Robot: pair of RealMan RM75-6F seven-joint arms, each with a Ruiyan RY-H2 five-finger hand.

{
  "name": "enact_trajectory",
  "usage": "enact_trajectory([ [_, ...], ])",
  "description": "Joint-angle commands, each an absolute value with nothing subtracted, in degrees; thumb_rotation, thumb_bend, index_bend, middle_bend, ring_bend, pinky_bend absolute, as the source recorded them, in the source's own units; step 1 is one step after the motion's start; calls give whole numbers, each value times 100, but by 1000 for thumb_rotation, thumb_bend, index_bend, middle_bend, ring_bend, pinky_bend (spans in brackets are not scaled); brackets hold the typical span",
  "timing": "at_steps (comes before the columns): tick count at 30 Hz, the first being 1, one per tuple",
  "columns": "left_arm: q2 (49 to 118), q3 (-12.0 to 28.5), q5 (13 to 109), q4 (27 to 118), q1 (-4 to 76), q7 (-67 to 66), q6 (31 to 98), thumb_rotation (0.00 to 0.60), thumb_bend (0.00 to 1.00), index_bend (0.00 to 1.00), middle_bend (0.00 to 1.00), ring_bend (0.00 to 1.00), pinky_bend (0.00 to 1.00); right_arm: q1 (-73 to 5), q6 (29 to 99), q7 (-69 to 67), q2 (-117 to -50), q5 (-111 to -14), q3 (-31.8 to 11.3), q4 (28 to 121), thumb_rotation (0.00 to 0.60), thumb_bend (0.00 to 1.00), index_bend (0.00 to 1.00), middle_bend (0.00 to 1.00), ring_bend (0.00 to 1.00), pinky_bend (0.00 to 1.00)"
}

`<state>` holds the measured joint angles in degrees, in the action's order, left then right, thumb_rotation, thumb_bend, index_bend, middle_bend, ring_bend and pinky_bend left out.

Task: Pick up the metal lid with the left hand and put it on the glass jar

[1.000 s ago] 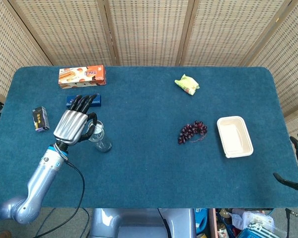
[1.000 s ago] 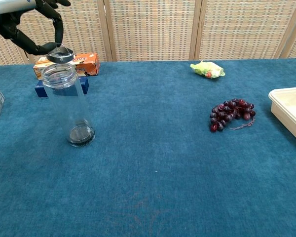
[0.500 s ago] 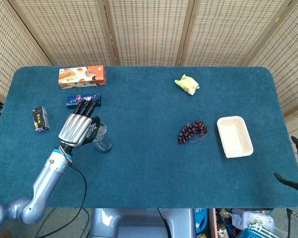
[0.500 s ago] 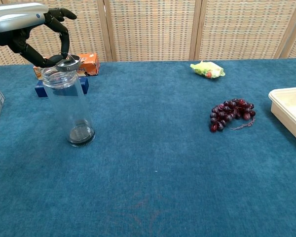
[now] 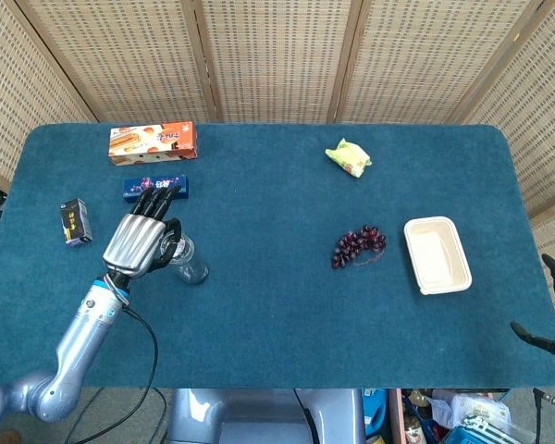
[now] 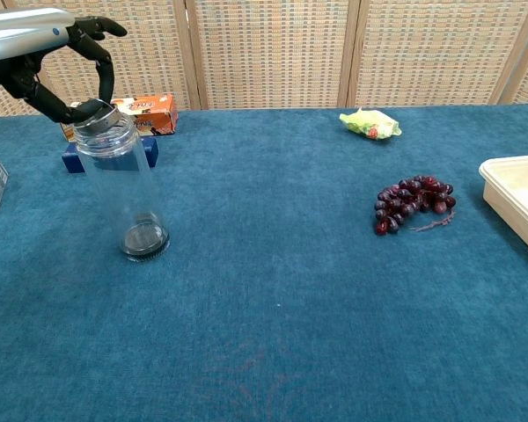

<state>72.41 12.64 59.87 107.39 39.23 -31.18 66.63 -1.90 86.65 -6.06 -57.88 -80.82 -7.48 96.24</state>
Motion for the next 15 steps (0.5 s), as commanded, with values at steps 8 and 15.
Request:
enact_trajectory([
  [8, 7230, 1215, 5972, 10699, 3937, -3066, 6651, 600, 486, 314, 0, 0, 0, -179, 8687, -601, -5783, -8082, -750, 9636, 600, 0, 28, 0, 0, 0],
  [15, 7187, 1241, 5935, 10760, 3923, -3028, 6725, 600, 378, 0, 0, 0, 0, -181, 8683, -604, -5785, -8086, -748, 9632, 600, 0, 28, 0, 0, 0],
])
